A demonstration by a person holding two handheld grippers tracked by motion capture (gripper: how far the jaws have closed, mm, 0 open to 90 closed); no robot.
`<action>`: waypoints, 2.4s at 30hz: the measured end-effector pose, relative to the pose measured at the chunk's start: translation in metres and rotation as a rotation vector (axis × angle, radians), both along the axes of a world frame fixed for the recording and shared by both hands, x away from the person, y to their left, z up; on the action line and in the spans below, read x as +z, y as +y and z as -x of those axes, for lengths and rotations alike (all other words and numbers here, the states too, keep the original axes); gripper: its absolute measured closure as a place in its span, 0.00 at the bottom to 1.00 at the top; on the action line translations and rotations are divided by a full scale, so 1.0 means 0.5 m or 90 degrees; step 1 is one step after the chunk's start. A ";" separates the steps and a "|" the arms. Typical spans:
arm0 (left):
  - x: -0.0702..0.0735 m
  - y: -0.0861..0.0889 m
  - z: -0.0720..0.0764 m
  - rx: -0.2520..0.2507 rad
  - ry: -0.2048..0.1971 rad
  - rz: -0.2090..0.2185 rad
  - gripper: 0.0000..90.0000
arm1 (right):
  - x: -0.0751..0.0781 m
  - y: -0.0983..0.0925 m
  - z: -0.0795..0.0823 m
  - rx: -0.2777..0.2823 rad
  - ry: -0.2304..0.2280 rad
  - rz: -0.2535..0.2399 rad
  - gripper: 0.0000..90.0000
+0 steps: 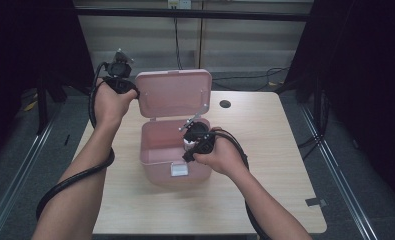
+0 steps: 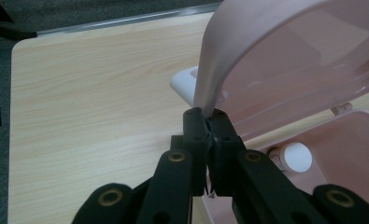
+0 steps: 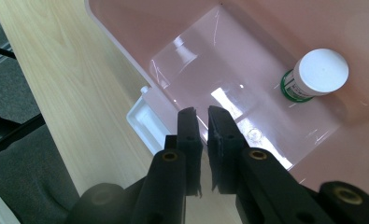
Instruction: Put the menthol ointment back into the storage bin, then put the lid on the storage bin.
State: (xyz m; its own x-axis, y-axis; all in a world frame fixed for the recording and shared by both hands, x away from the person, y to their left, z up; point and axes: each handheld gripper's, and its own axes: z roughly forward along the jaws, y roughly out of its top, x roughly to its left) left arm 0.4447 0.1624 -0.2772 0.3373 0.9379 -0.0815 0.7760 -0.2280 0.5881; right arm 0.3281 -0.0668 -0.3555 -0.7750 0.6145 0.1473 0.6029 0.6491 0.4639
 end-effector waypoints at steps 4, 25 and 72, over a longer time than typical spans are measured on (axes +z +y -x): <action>0.000 -0.001 0.004 0.000 -0.003 0.000 0.97 | 0.000 0.001 0.001 0.000 -0.001 0.003 0.93; -0.002 0.005 0.032 -0.006 -0.008 0.014 0.97 | 0.001 0.006 0.001 -0.002 -0.005 0.011 0.93; -0.032 0.040 0.077 -0.024 0.015 0.059 0.95 | 0.000 0.005 0.002 -0.020 0.003 0.003 0.92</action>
State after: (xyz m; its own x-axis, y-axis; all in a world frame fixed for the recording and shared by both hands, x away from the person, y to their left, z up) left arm 0.4060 0.1826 -0.2930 0.3695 0.9124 -0.1762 0.7819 -0.2028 0.5894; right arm 0.3270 -0.0643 -0.3556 -0.7550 0.6389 0.1478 0.6247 0.6322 0.4583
